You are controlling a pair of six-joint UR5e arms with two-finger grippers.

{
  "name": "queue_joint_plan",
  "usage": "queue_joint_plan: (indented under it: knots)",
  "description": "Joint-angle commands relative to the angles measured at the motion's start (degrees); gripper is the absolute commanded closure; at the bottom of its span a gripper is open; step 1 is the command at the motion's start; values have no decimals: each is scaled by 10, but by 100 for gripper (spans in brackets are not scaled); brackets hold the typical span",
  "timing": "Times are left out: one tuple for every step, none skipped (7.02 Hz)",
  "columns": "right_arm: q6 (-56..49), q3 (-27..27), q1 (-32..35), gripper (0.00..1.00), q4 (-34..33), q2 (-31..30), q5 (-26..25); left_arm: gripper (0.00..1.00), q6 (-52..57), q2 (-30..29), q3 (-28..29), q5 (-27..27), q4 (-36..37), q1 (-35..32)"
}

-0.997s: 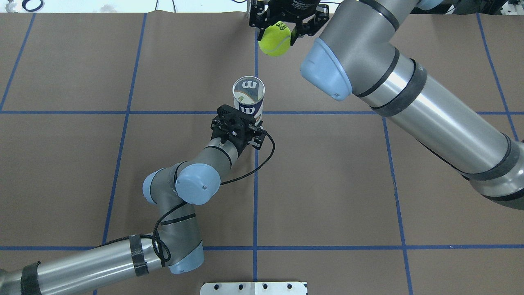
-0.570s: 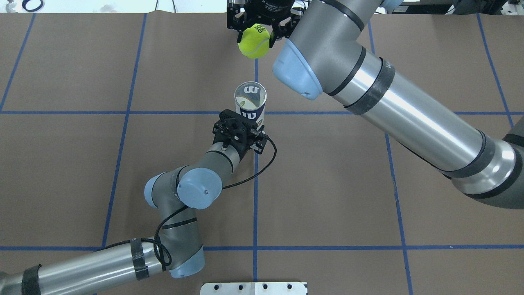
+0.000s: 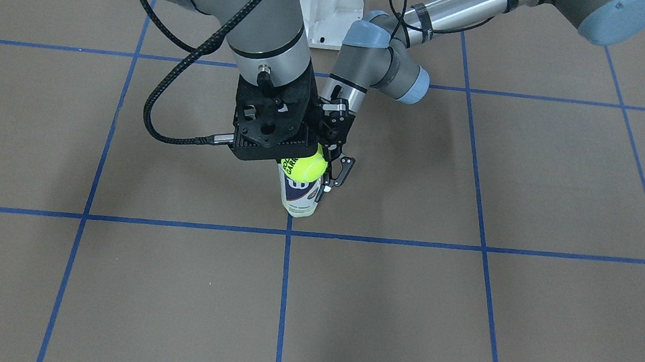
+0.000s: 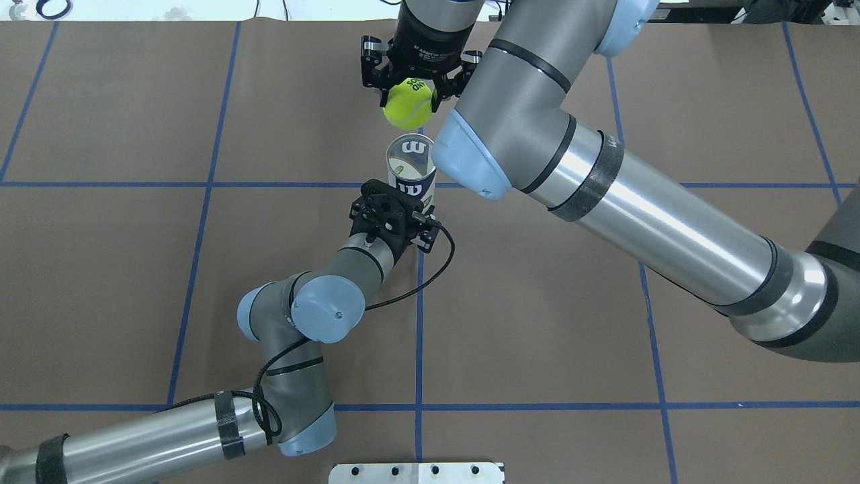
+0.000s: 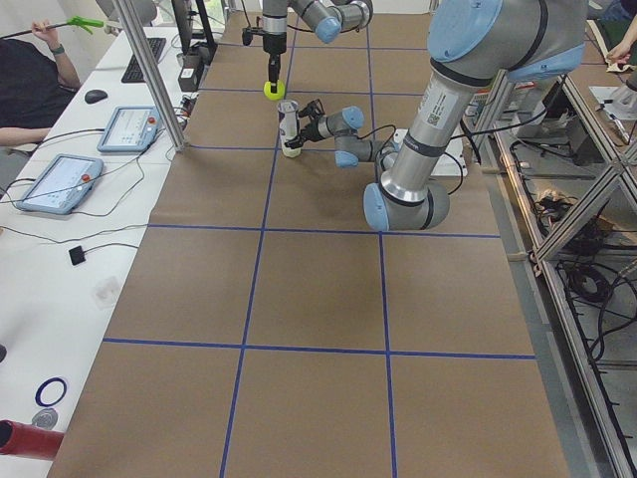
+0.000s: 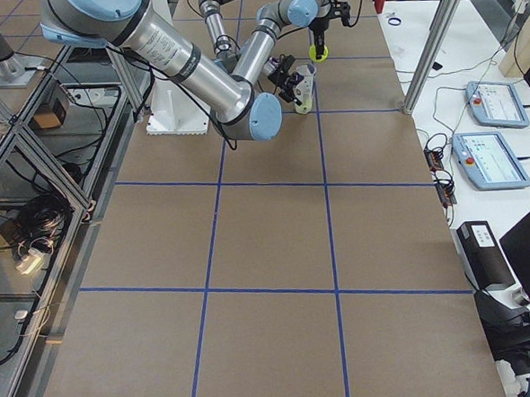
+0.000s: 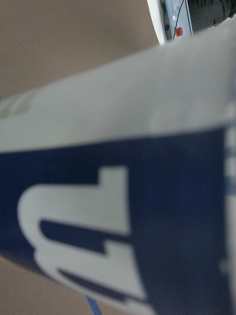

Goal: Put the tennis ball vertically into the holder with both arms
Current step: 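Carry the ball with the right gripper over the can's open top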

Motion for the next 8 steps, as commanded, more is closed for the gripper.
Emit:
queue_joint_plan:
  knots:
    - [3, 6, -5, 100, 0, -7, 0, 23, 1, 1, 0, 0, 0, 0]
    - [4, 6, -9, 100, 0, -8, 1, 23, 1, 1, 0, 0, 0, -2]
    - [4, 9, -11, 100, 0, -13, 1, 23, 1, 5, 2, 0, 0, -1]
    - [4, 17, -15, 100, 0, -21, 0, 23, 1, 5, 2, 0, 0, -1]
    - [4, 17, -17, 100, 0, -23, 0, 23, 1, 5, 2, 0, 0, -1]
    - [4, 18, -19, 100, 0, -23, 0, 23, 0, 5, 2, 0, 0, -1]
    - [4, 18, -22, 100, 0, -21, 0, 23, 1, 5, 2, 0, 0, -1]
    - [15, 18, -23, 100, 0, -18, 0, 23, 0, 5, 2, 0, 0, -1]
